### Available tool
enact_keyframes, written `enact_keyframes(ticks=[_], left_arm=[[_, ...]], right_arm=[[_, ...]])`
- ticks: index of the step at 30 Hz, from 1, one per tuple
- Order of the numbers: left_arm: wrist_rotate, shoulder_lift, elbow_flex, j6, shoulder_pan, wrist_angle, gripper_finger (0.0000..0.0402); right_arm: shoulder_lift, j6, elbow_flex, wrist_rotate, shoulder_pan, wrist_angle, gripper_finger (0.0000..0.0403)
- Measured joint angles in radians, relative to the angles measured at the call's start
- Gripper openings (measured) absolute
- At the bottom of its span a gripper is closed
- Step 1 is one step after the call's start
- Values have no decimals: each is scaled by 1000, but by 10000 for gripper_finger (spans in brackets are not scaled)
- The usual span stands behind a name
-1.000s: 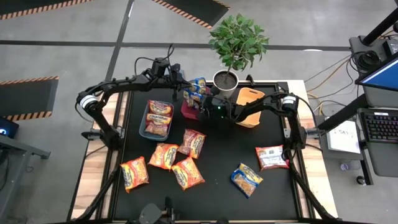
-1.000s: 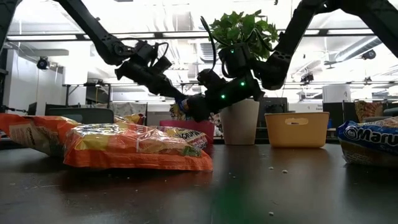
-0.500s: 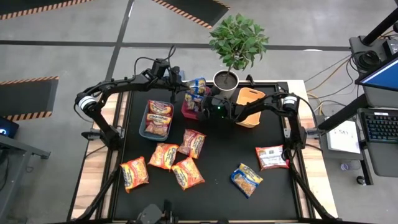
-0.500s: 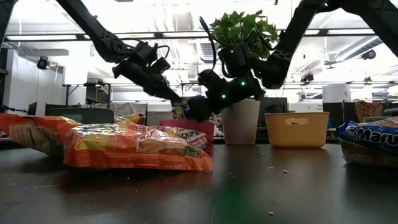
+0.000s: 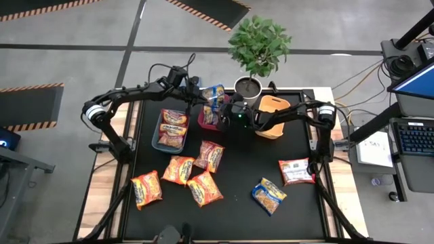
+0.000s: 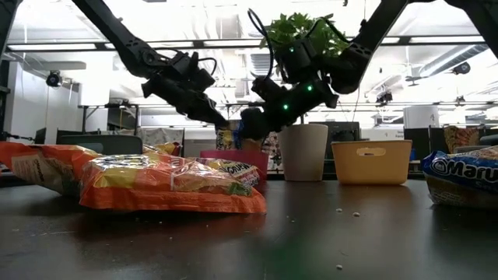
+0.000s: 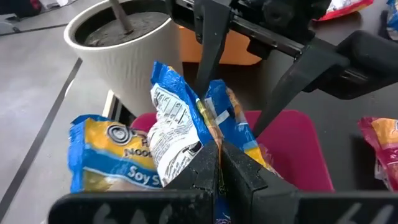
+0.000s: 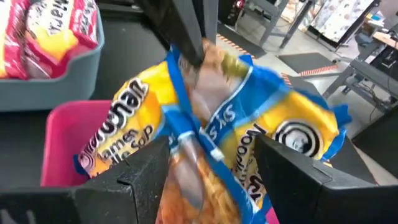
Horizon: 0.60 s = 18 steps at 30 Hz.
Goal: Sort Maruchan noodles
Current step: Put the top blue noodle pack into the red bin
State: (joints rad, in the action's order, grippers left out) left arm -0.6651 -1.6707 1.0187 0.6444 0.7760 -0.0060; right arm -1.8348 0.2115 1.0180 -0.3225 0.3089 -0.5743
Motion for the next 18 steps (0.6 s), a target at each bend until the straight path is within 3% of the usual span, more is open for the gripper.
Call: enact_keyframes(ticks=[4, 11, 15, 18], left_arm=[[33, 0, 0, -7, -15, 0, 0], [260, -1, 0, -25, -16, 5, 0], [262, 0, 0, -18, -17, 9, 0], [235, 0, 0, -17, -16, 10, 0]], right_arm=[[16, -1, 1, 0, -15, -7, 226], [23, -10, 2, -20, -33, -6, 223], [23, 24, 2, 40, -54, -4, 207], [21, 11, 2, 134, -58, 10, 171]])
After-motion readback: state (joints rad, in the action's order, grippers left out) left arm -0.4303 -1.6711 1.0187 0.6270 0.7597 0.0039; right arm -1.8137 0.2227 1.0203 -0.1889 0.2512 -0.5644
